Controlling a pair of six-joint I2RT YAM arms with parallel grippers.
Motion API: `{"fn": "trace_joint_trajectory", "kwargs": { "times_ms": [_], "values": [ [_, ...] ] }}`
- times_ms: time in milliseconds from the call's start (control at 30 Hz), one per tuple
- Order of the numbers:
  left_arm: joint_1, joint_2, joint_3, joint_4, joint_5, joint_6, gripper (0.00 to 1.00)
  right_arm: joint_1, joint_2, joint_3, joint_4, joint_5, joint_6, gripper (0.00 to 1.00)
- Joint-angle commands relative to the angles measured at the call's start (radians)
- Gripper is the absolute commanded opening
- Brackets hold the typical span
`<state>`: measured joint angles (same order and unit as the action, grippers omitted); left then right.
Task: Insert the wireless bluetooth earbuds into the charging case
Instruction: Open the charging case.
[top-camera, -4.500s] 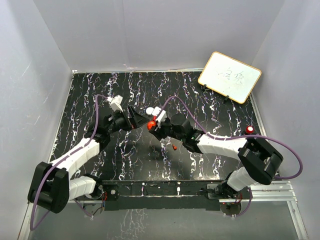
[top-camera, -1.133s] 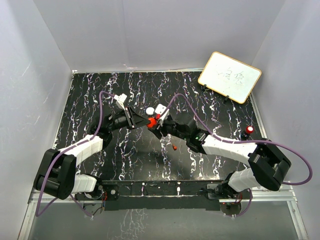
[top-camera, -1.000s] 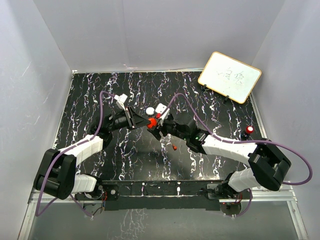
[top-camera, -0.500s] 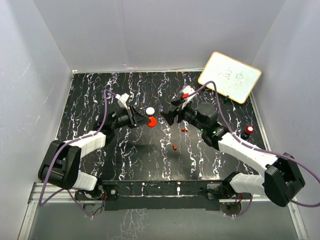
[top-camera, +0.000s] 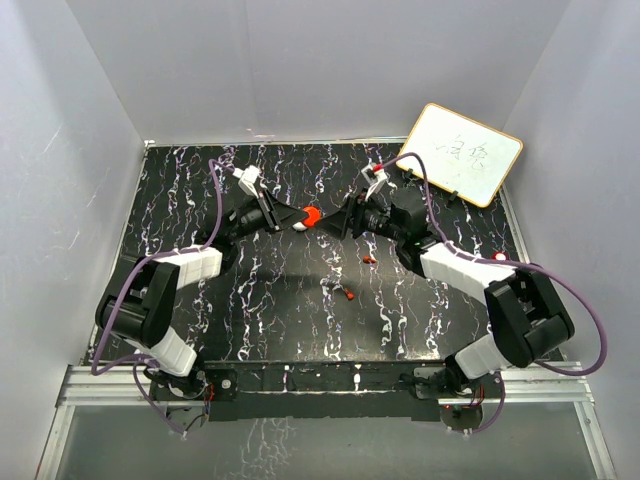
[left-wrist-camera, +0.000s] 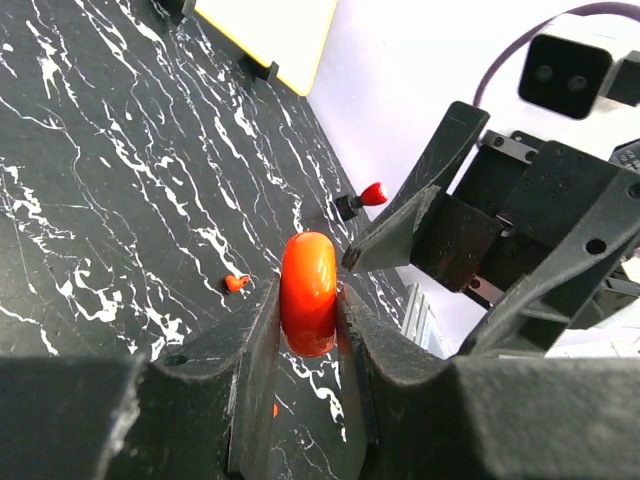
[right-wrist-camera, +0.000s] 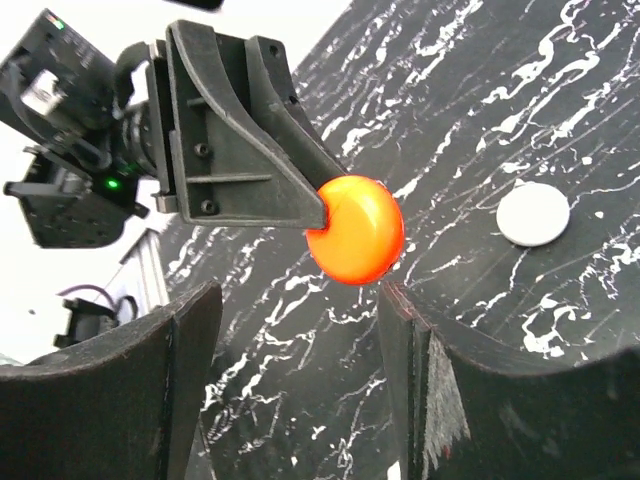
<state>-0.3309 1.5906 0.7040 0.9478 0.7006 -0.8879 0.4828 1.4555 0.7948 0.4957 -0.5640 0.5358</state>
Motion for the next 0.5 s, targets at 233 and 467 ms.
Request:
{"fn": "trace_joint_trajectory", "kwargs": {
  "times_ms": [233, 467],
  "values": [
    [0.004, -0.03, 0.039, 0.159, 0.01, -0.053, 0.0, -0.085, 0.106, -0.053, 0.472, -0.129, 0.392, 0.57],
    [0.004, -0.058, 0.046, 0.164, 0.011, -0.074, 0.0, -0.087, 0.2, -0.049, 0.626, -0.141, 0.49, 0.54]
  ]
}}
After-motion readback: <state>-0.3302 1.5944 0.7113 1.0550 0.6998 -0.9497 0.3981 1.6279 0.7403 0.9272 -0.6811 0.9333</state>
